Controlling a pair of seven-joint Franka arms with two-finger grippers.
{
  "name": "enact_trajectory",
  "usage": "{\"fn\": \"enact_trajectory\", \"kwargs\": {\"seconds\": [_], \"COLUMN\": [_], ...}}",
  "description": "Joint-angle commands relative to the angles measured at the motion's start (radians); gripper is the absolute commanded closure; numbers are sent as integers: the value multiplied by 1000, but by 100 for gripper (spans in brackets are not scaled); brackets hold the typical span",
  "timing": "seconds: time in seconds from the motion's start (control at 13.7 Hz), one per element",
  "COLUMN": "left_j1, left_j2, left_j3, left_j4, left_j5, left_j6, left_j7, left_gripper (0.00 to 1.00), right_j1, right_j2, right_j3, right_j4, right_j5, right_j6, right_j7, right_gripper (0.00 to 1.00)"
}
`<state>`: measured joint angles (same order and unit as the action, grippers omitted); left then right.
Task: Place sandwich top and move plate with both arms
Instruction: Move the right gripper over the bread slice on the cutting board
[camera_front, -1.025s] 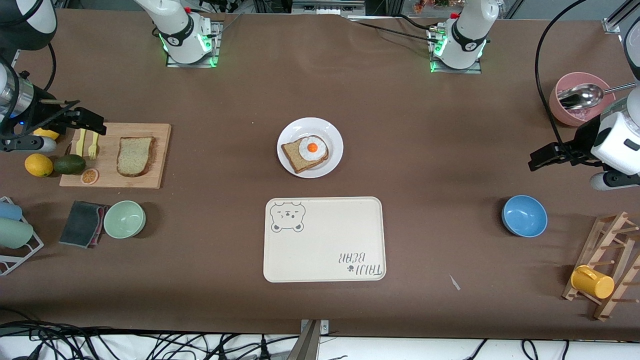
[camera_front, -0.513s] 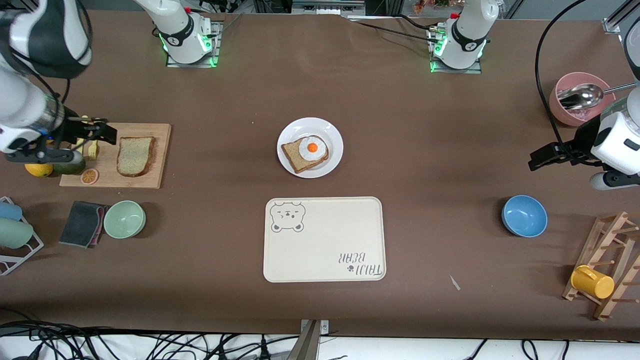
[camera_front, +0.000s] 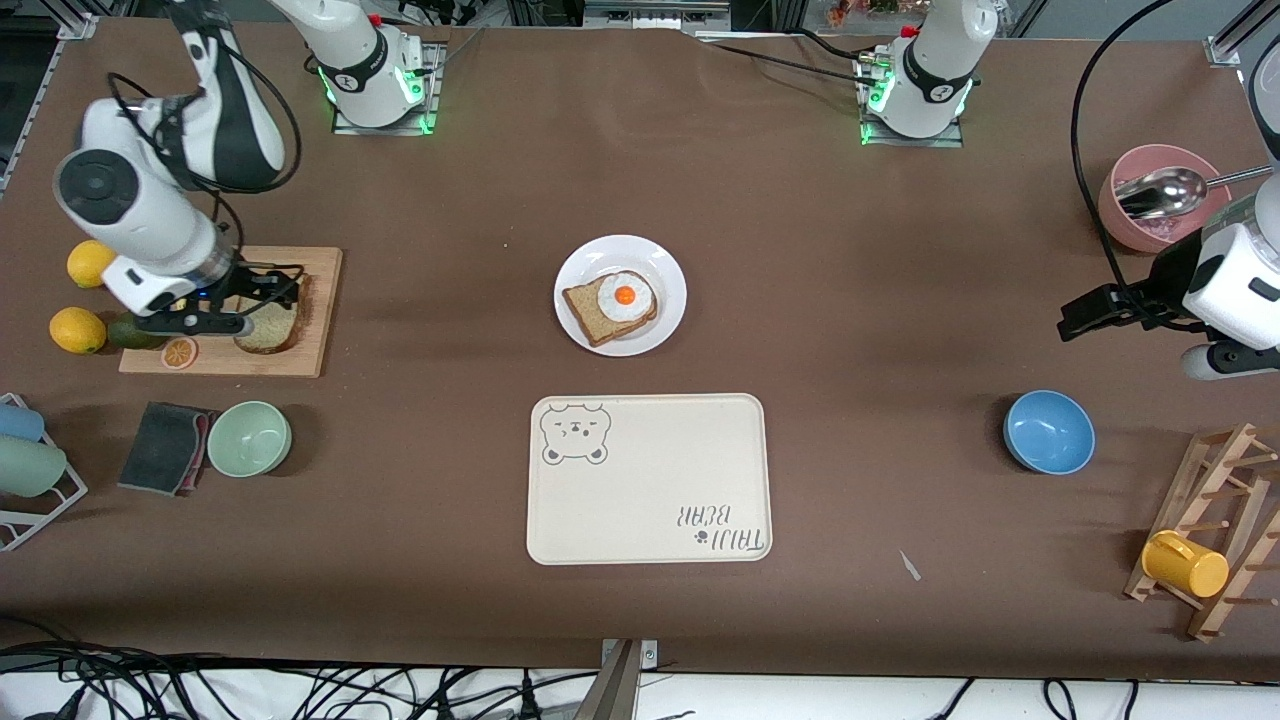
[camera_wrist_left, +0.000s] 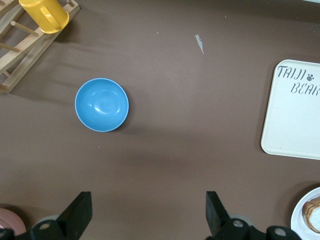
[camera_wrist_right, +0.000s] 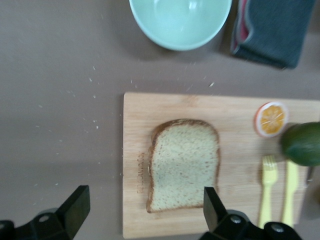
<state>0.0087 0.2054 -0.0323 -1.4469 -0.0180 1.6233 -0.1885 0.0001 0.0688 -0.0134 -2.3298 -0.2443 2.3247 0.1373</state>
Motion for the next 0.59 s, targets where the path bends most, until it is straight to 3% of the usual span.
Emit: {"fn": "enact_trajectory", "kwargs": {"seconds": [0.0,0.07,0.51], "left_j1": [4,4,5], "left_j2": [-12,-12,-12], "left_j3": [0,0,0], "left_j4": [-3,-3,-3], "left_j5": [-23,-23,-23], "left_j6": [-14,-14,-14], "left_j7": [-5,-5,-3], "left_gripper": [0,0,0], "right_j1": [-15,-15,-8], "right_j2": [58,89,213], "right_j3": [0,-17,-66], "right_j4": [-43,-43,-31], "right_j5": [-35,-58,-127], "right_j6": [77,103,197], "right_j7": [33,31,57], "right_gripper": [6,15,25]}}
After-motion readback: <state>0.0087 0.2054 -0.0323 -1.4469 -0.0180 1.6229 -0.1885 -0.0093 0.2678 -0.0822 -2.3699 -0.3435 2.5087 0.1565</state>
